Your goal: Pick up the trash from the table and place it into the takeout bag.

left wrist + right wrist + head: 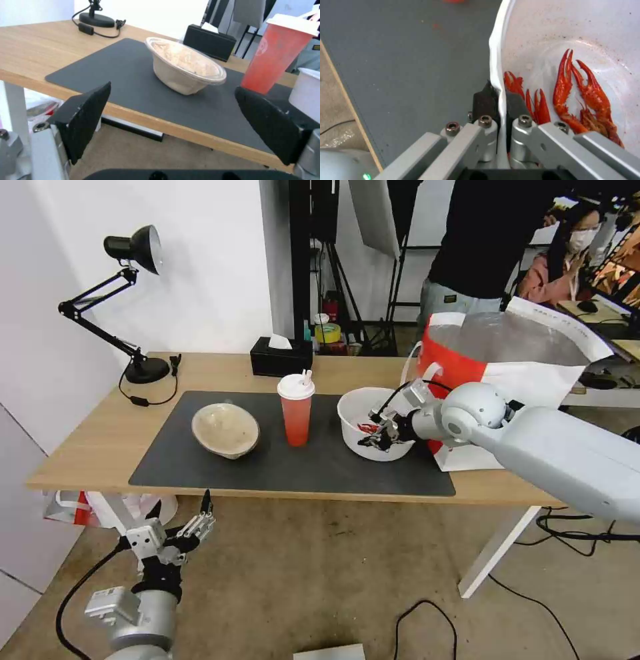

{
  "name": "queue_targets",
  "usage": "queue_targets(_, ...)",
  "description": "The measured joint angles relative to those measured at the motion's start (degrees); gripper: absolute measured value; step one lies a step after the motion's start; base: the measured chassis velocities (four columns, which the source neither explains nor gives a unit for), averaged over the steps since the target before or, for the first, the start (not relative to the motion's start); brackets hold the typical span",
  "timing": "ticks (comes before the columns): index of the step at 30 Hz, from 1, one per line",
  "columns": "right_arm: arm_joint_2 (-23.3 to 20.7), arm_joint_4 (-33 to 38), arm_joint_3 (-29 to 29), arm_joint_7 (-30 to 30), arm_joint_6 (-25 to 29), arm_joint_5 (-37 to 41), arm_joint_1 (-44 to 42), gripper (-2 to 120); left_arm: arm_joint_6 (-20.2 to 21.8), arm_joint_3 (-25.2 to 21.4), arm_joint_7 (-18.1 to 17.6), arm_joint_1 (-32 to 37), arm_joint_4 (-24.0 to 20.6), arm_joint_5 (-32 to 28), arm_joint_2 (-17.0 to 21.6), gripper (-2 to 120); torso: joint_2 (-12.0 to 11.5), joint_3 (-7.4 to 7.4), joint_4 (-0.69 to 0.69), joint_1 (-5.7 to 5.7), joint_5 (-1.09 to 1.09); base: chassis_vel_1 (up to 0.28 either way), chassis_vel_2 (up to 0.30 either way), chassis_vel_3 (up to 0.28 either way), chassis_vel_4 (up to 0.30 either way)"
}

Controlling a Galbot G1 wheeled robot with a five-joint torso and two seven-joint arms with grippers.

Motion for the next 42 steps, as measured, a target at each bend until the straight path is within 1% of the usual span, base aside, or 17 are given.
queue_targets(9,0.1,0.9,1.0,-0.2,0.0,1.5,0.6,0,0.1,-0.1,-0.2,-0.2,0.2,-0.2,0.1,100,0.0,0.0,0.0,0.0,0.0,0.0,0.0,0.0,0.0)
queue_targets(14,-0.3,3.3,1.9,-0.4,0.0,2.9,1.3,0,0.1,-0.1,-0.2,-0.3,0.3,-0.2,0.1,100,0.0,0.0,0.0,0.0,0.01,0.0,0.0,0.0,0.0)
queue_targets(23,-1.5,9.2,2.2,0.4,0.0,6.8,4.9,0,0.0,0.1,-0.3,-0.4,0.3,-0.2,0.1,100,0.0,0.0,0.0,0.0,-0.01,0.0,0.0,0.0,0.0)
queue_targets(28,-2.4,12.9,1.0,1.3,0.0,7.7,5.5,0,-0.2,-0.2,-0.4,-0.3,-0.4,-0.4,0.4,100,0.0,0.0,0.0,0.0,0.0,0.0,0.0,0.0,0.0)
queue_targets(35,-2.4,13.6,0.2,1.6,0.0,8.2,6.9,0,-0.3,0.0,-0.4,-0.5,-0.3,-0.4,0.2,100,0.0,0.0,0.0,0.0,0.0,0.0,0.0,0.0,0.0)
queue_targets(42,-2.7,14.7,-1.1,1.9,0.0,9.8,10.8,0,-0.4,0.0,-0.4,-1.2,0.3,-0.9,0.6,100,0.0,0.0,0.0,0.0,0.0,0.0,0.0,0.0,0.0)
